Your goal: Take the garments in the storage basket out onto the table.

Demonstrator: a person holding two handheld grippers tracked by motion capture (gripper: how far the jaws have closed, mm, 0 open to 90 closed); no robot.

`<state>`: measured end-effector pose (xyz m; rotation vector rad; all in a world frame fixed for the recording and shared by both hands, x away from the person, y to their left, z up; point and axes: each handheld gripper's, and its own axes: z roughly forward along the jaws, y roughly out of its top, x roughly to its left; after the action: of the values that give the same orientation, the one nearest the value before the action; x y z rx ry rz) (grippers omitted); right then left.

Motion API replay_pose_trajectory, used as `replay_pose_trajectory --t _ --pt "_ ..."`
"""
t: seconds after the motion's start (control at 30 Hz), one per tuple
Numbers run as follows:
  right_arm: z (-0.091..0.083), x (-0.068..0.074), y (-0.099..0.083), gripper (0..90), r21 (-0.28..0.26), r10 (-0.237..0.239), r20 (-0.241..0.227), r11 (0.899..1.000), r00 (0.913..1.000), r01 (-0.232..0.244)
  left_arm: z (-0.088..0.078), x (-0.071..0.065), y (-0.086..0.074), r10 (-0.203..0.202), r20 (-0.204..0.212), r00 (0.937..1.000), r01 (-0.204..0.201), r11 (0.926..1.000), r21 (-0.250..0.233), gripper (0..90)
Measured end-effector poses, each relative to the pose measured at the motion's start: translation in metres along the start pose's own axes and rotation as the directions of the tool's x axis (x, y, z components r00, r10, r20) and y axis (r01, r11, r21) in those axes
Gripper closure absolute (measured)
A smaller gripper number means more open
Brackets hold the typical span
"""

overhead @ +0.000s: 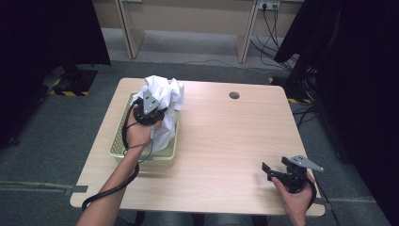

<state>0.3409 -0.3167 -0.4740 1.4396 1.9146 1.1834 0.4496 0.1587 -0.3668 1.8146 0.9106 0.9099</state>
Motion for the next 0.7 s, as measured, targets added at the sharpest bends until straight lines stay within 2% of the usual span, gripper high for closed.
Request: replay_pose_trajectory --t 0.4,0.7 --pt "0.0 0.0 0.0 9.1 0.001 0.002 0.0 1.0 1.0 -0.002 -0.006 0.001 0.01 -0.004 -0.01 0.9999 0.003 0.9994 -0.036 74.5" --pt "0.0 0.0 0.0 9.1 0.0 0.003 0.0 1.0 1.0 -0.003 -0.011 -0.002 0.019 -0.002 -0.001 1.0 0.002 0.9981 -0.061 74.4"
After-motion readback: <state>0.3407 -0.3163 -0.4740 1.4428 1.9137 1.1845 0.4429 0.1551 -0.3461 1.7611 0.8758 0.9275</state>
